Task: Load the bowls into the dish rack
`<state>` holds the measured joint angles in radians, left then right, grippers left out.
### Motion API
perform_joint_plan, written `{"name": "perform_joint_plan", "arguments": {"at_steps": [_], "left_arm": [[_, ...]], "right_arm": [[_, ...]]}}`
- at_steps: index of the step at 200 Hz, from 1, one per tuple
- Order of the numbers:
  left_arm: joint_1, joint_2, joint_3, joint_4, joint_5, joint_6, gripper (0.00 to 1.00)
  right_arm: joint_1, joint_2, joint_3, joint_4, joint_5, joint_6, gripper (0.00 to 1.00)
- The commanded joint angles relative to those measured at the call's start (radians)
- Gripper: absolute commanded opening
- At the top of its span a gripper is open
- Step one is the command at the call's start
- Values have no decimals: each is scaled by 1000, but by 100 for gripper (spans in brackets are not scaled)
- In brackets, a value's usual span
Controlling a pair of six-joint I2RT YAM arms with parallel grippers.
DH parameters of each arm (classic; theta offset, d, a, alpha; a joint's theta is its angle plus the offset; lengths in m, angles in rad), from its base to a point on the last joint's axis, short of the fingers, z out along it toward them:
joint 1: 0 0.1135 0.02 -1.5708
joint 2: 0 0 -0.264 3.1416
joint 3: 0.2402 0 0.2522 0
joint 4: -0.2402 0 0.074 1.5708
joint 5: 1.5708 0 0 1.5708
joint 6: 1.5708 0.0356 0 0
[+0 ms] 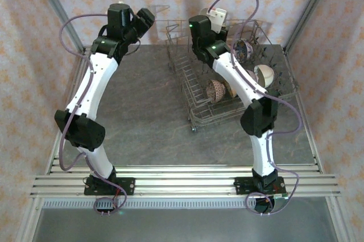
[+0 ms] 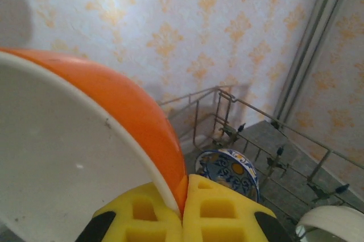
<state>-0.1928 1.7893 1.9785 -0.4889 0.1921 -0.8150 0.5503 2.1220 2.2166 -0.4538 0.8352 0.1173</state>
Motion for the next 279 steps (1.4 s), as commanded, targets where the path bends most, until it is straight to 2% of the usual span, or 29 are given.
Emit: {"name": "perform_joint_plan", "arguments": {"at_steps": [1,25,51,125,201,248,279], "left_arm": [[12,37,-58,-34,74,173,71],[29,84,-106,-37,151,236,68],[36,157,-132,-46,228,263,64],[32,276,-154,-105,389,396,64],[24,286,-160,-129,395,409,65],[24,288,-147,-139,391,395,66],[24,265,-110,-165,350,371,72]], "right_arm": [[8,95,132,-190,91,30,0],[7,184,236,-284,135,43,0],[1,223,266,-333,164,72,0],[-28,340,342,-427,262,71,0],[-36,452,404,-381,344,-10,0],[-39,473,403,-398,283,22,0],[-39,487,408,-414,188,25,21]]}}
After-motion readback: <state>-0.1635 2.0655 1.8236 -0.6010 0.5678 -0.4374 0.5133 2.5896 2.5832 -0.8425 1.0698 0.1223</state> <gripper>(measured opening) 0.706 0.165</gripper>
